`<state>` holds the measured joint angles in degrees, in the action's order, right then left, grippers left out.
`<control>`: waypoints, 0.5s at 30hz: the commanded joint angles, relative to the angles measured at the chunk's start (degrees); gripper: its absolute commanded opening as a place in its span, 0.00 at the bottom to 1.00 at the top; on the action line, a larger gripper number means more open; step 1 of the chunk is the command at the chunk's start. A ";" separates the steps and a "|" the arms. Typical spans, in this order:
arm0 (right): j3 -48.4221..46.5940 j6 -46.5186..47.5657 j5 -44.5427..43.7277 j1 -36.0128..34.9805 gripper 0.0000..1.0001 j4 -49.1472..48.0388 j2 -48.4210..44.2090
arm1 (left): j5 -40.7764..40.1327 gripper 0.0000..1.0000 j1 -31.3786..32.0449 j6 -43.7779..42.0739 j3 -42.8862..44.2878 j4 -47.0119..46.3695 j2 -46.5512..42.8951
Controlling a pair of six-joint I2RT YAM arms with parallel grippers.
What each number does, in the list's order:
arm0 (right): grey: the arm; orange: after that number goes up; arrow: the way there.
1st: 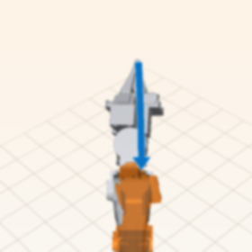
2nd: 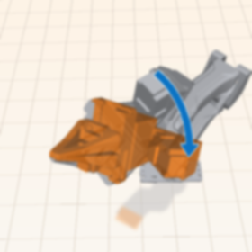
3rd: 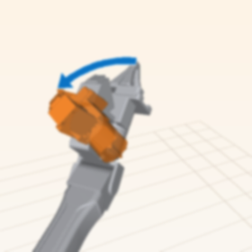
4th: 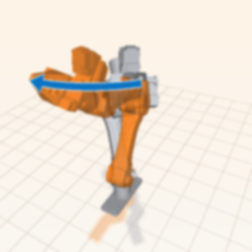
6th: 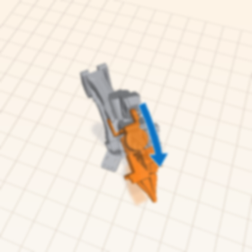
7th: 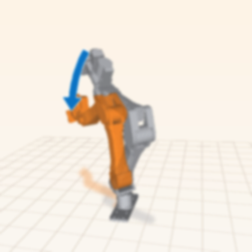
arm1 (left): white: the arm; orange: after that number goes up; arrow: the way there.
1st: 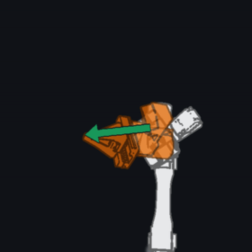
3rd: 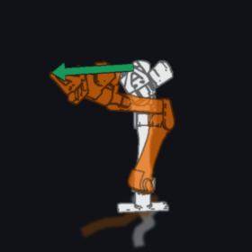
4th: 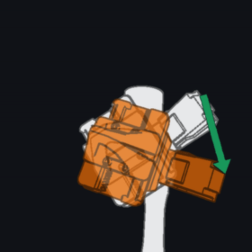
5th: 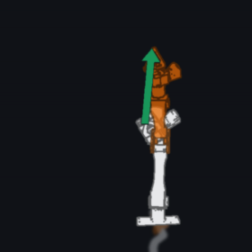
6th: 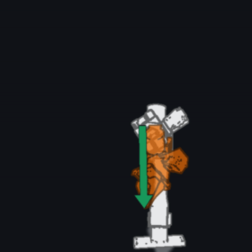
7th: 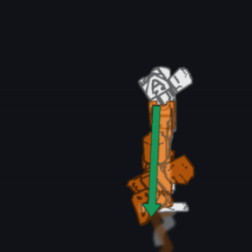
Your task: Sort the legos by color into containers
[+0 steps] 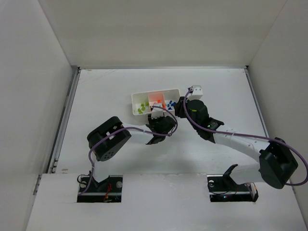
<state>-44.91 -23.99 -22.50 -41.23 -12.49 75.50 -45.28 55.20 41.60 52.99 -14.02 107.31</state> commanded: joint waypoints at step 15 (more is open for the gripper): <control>0.70 -0.53 -0.26 -0.12 0.44 -3.07 -2.73 | 2.03 0.24 -0.40 0.58 0.54 0.84 2.29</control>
<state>-44.71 -24.03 -22.50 -41.23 -12.49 75.11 -45.50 53.91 40.84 54.46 -15.29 109.01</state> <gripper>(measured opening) 0.437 0.247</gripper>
